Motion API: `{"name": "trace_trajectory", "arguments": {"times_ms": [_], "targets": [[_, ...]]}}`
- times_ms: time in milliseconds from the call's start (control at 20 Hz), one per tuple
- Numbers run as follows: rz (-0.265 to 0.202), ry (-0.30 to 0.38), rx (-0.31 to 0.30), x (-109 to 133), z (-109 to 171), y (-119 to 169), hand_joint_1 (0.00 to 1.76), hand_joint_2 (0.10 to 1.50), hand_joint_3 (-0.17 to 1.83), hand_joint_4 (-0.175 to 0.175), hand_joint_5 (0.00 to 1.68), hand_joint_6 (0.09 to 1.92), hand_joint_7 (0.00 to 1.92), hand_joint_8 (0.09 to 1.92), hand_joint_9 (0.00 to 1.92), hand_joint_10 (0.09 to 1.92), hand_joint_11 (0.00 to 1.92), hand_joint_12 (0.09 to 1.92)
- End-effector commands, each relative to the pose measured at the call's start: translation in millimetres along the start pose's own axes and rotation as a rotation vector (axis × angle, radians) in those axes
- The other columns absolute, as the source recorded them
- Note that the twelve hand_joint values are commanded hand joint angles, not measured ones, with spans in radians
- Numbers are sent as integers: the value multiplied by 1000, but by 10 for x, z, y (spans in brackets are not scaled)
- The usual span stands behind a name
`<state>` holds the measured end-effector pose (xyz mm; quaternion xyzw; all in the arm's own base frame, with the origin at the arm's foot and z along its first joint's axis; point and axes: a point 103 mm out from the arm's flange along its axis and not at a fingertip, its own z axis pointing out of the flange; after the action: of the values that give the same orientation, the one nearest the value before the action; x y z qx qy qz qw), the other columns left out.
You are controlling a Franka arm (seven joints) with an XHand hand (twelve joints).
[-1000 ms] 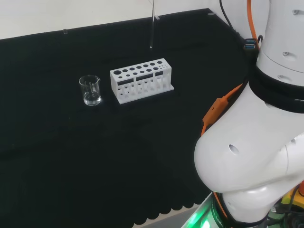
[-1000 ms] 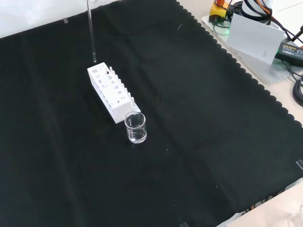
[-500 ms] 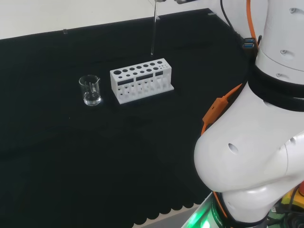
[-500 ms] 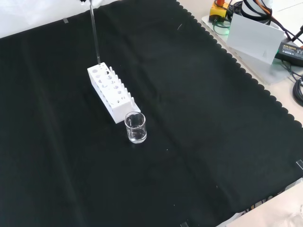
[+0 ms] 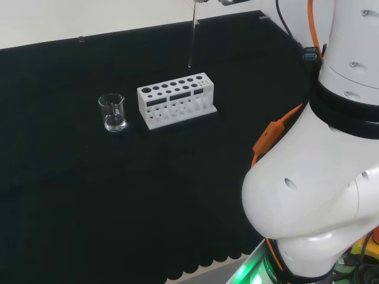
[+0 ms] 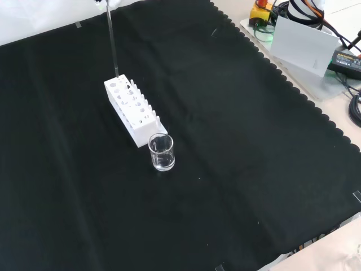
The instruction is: Put the glass rod back on the white test tube rack.
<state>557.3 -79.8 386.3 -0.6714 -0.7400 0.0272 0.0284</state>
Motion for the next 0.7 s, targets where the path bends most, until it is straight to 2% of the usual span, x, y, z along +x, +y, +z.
{"name": "trace_trajectory", "arguments": {"times_ms": [50,700], "targets": [[-5,-1,-3,7,-5,-1,1185,1146,-175,-175,1093,876,1561,720,1749,556,1697,925],[-12,6,12,-4,67,101,1185,1146,-175,-175,1094,875,1561,720,1749,556,1696,925]]}}
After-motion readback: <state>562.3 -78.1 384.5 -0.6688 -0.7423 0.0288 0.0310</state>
